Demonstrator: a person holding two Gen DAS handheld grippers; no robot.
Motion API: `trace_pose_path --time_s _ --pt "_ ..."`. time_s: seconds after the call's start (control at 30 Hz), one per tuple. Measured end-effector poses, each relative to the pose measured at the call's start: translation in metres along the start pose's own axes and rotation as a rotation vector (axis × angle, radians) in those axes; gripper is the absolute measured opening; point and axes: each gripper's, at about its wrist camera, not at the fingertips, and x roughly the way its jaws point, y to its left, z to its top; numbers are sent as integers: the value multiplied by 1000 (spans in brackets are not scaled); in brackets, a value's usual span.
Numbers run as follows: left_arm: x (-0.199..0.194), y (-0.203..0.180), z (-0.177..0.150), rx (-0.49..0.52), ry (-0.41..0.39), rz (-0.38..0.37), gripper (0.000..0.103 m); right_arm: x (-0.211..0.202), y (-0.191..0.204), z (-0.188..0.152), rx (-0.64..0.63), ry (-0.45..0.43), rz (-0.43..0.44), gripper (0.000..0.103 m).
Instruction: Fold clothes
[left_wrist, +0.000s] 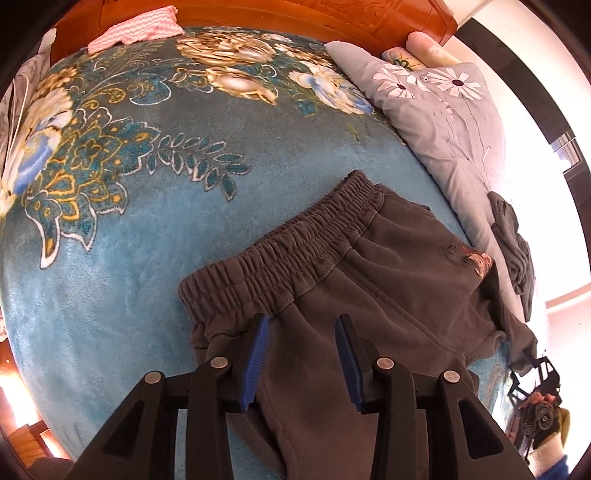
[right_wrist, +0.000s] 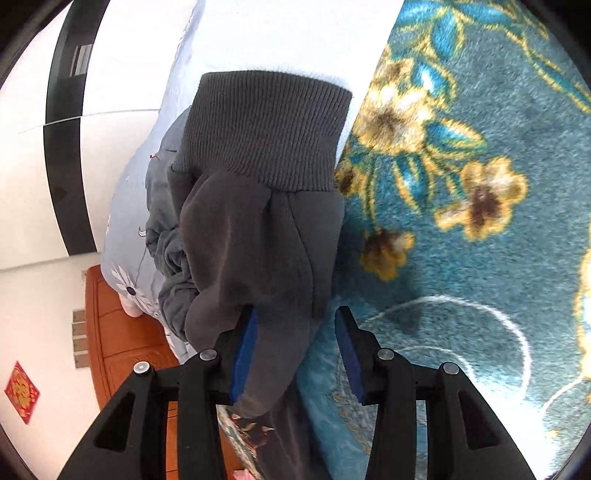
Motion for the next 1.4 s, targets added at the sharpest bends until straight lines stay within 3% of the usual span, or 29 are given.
trace_pose_path --time_s 0.1,0.2,0.3,0.53,0.7,0.9,1.07,1.13,1.17,1.2,1.3,1.4 --pt "1 -3 -1 9 0 4 47 0 9 0 -16 3 22 42" --pt "1 -6 -1 17 0 8 48 -4 25 1 -58 6 47 25" --pt "1 -8 -3 15 5 3 48 -10 48 2 -132 12 64 15" --pt "6 -11 -3 20 22 -5 48 -19 119 -1 -357 49 98 11" --pt "9 -12 -1 24 29 -10 48 -3 155 -2 -397 40 87 11" --pt "13 -10 0 11 29 -14 48 33 184 -7 -461 45 -2 11" --pt "16 -11 0 20 32 -13 50 54 192 -17 -535 97 -51 19" --pt "17 -11 0 18 32 -17 51 57 198 -22 -592 145 -45 39" --pt "17 -11 0 19 32 -16 51 56 202 -24 -626 162 -33 57" --pt "18 -12 1 21 31 -14 51 55 206 -26 -660 180 -21 63" --pt "17 -12 1 14 28 -18 52 40 212 -27 -713 172 12 63" --pt "18 -11 1 8 24 -22 52 13 200 -18 -727 84 17 63"
